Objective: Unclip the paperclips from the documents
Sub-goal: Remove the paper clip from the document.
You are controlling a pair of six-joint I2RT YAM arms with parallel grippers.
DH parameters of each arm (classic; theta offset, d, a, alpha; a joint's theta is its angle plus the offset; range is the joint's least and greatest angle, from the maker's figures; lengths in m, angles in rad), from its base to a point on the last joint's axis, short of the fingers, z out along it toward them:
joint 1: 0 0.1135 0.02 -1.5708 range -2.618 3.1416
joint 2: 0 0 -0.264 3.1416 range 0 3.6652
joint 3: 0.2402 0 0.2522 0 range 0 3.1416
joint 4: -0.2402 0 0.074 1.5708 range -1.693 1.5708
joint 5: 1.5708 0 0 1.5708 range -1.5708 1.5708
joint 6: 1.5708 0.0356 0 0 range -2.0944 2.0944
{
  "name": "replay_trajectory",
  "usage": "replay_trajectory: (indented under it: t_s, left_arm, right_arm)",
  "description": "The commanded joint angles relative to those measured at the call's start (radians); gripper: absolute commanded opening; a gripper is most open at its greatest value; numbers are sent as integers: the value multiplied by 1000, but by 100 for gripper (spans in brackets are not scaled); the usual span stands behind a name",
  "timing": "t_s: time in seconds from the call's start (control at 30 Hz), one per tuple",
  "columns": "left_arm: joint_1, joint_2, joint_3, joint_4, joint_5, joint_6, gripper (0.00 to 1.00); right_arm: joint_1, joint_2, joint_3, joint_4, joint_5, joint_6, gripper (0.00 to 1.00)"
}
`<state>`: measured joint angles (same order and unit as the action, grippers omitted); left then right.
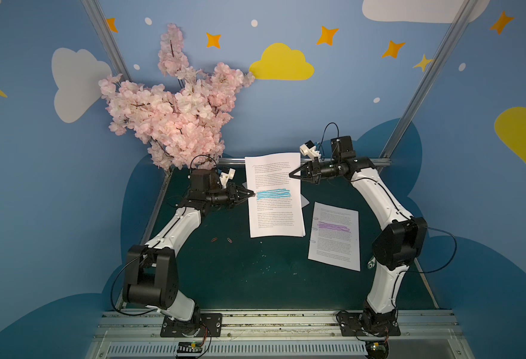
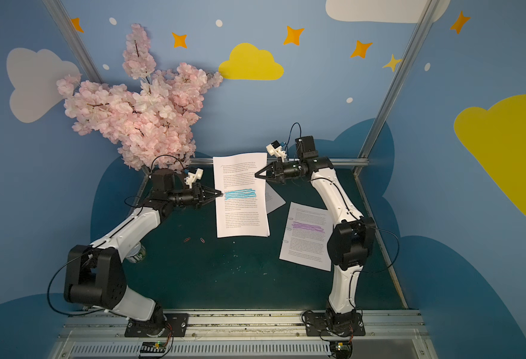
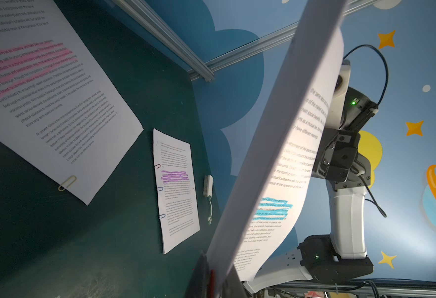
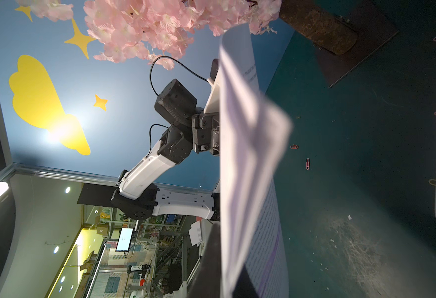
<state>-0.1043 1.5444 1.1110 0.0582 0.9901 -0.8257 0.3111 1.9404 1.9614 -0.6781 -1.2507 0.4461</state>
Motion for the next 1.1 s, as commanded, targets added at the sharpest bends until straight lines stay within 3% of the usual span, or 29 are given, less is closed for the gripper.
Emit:
replay_trajectory:
  t_s: [0.0, 0.2, 1.07]
  left_arm:
    - [4, -33, 20, -22, -1, 29, 12]
    - [6, -26, 26, -39, -7, 42, 4]
    - [32, -55, 9, -150, -39, 130, 4]
  right_arm:
    - [-4, -34, 4, 3, -7, 0, 0]
    - [-9, -33, 4, 5, -7, 2, 0]
    - [-83, -88, -33, -3, 1, -9, 0]
